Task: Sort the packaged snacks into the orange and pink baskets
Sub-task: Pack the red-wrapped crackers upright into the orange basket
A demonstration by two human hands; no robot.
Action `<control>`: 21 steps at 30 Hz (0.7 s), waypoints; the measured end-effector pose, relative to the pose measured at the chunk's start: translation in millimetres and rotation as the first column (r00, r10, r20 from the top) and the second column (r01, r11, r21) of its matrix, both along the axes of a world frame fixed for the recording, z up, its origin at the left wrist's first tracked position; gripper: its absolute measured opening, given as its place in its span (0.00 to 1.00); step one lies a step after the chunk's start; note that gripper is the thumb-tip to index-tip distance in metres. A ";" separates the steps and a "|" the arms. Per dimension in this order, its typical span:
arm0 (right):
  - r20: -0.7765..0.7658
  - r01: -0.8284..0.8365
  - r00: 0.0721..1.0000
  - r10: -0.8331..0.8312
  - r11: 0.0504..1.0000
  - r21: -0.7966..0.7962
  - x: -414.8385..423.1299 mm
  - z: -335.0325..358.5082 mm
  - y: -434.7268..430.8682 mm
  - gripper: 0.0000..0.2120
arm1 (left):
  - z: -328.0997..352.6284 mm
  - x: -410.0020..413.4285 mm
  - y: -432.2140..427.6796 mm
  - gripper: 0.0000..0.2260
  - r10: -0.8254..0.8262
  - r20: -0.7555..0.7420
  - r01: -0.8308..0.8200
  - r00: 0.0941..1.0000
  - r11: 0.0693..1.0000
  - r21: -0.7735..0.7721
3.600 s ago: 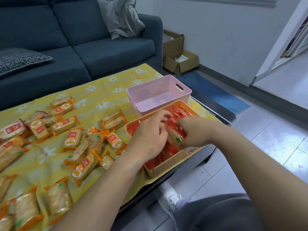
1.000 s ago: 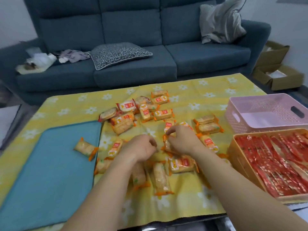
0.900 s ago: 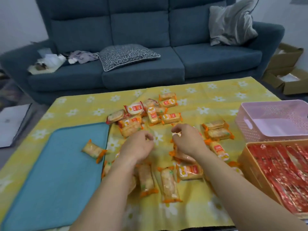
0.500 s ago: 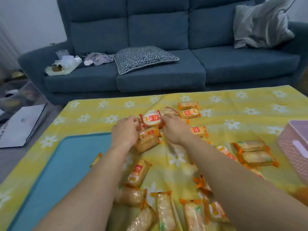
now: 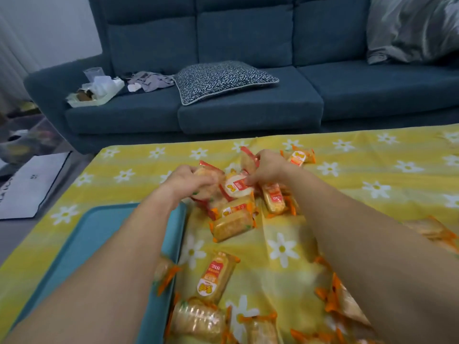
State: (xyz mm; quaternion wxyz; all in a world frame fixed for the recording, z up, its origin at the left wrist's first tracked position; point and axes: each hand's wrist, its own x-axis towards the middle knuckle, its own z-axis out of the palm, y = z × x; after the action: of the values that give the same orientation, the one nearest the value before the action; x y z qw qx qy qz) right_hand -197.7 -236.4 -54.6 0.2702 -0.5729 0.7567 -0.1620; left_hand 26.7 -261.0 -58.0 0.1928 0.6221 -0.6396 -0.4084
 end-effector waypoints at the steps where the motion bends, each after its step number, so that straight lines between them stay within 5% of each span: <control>1: 0.081 -0.025 0.996 0.024 1.000 0.002 0.4 -1.5 0.6 0.31 | -0.8 -3.7 4.0 0.18 -0.035 -0.085 0.039 0.996 0.998 0.039; 4: 0.178 -0.043 0.983 0.045 0.999 -0.014 0.5 -5.2 5.9 0.22 | 0.4 -19.1 20.5 0.07 -0.111 -0.142 0.115 0.984 0.993 0.021; 9: 0.303 0.028 0.953 -0.004 0.997 -0.076 -8.1 -4.7 22.9 0.12 | 5.3 -25.8 30.9 0.15 -0.225 0.026 0.224 0.974 0.974 0.031; 15: 0.283 0.030 0.959 0.004 0.993 -0.114 -7.5 -2.8 58.5 0.25 | 5.3 -31.8 53.7 0.16 -0.305 0.192 0.300 0.933 0.952 0.055; 17: 0.371 0.049 0.928 0.015 0.985 -0.164 -7.8 -4.4 69.5 0.26 | 5.8 -22.9 60.6 0.17 -0.270 0.137 0.263 0.953 0.962 0.069; 21: 0.532 0.221 0.845 -0.053 0.941 -0.258 -5.0 -2.1 89.8 0.12 | 7.1 -0.5 72.2 0.20 -0.054 -0.160 0.083 0.986 0.979 0.183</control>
State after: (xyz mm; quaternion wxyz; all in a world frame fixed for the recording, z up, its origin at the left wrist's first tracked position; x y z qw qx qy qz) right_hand -202.7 -146.7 -56.7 0.3582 -0.4869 0.6604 -0.4455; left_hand 26.2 -188.7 -50.9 0.1675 0.5815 -0.6022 -0.5208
